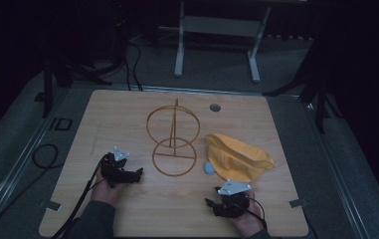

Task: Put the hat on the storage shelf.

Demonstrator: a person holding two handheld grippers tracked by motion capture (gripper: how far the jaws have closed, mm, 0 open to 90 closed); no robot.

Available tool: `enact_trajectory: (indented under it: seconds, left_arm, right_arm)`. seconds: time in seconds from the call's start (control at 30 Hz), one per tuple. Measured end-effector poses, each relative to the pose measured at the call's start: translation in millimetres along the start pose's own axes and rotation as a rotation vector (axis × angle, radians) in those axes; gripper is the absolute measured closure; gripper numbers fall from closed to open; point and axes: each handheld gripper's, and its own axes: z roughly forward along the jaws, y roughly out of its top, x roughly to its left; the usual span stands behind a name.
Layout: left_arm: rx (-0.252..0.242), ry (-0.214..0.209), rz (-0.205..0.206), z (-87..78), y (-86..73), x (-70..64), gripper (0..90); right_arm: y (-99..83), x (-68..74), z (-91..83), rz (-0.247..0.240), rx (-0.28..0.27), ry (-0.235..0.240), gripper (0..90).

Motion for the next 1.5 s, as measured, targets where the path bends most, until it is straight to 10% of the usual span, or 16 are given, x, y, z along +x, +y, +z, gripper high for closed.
enact_trajectory:
  seconds: [0.3,1.03,1.2,1.5]
  left_arm:
    - [0.0,0.001,-0.002,0.1,0.1,-0.2,1.9]
    - [0.001,0.003,-0.003,0.1,0.2,-0.3,1.9]
    - [0.001,0.002,-0.003,0.1,0.2,-0.3,1.9]
    - [0.001,0.003,-0.003,0.1,0.2,-0.3,1.9]
  right_arm:
    - [-17.6,-27.2,-43.4,-0.077,-0.046,-0.19,52.8]
    - [-28.3,-66.1,-30.2,0.011,0.018,-0.171,53.1]
    - [-23.5,-68.3,-32.7,0.001,0.032,-0.224,82.0]
    - [-5.3,-60.7,-51.0,-0.06,-0.025,-0.235,85.1]
